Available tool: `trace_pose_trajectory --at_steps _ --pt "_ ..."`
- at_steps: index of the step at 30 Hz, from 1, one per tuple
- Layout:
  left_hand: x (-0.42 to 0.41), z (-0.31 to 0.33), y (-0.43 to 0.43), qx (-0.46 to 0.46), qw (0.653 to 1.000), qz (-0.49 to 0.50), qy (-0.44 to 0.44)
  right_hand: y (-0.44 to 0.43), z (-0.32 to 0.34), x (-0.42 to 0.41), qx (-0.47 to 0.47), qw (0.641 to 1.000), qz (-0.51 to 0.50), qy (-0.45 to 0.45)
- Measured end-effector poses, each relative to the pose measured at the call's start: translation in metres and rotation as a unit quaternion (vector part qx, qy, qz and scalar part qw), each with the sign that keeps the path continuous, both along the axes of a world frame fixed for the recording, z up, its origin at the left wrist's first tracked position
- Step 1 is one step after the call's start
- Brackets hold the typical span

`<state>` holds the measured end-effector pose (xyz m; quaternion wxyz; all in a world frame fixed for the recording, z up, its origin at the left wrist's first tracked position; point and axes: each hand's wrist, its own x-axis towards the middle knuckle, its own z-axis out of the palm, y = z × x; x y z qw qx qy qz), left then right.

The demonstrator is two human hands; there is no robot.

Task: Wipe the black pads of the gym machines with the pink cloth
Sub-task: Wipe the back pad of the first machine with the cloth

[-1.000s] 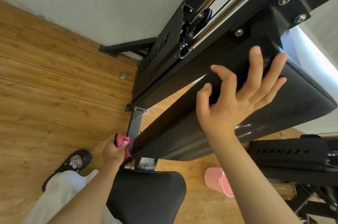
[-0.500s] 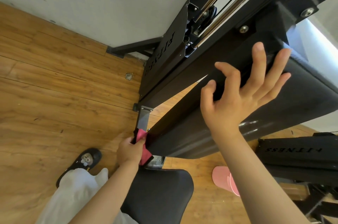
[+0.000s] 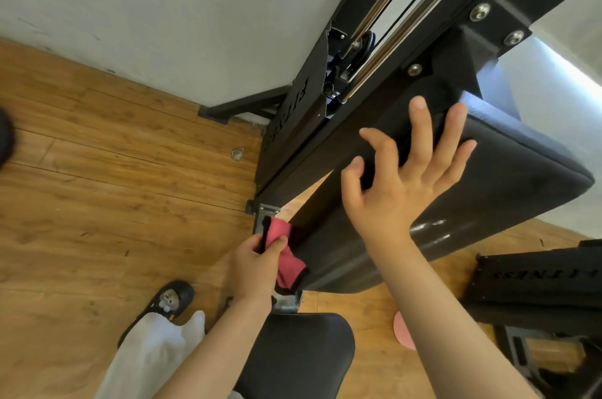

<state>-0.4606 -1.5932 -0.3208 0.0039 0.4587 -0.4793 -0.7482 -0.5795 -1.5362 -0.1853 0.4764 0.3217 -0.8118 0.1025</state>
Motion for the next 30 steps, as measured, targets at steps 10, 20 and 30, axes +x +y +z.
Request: trace_pose_trajectory --at_steps 10,20,30 --pt "-0.017 0.076 -0.008 0.033 0.996 0.038 0.079 0.003 0.008 0.009 0.007 0.997 0.021 -0.080" --pt "-0.010 0.126 -0.045 0.091 0.986 0.005 0.142 0.024 0.045 0.037 0.024 0.961 0.108 -0.253" --pt "0.006 0.178 -0.043 -0.077 0.968 -0.051 0.232 0.026 0.069 0.088 -0.068 0.923 0.110 -0.361"
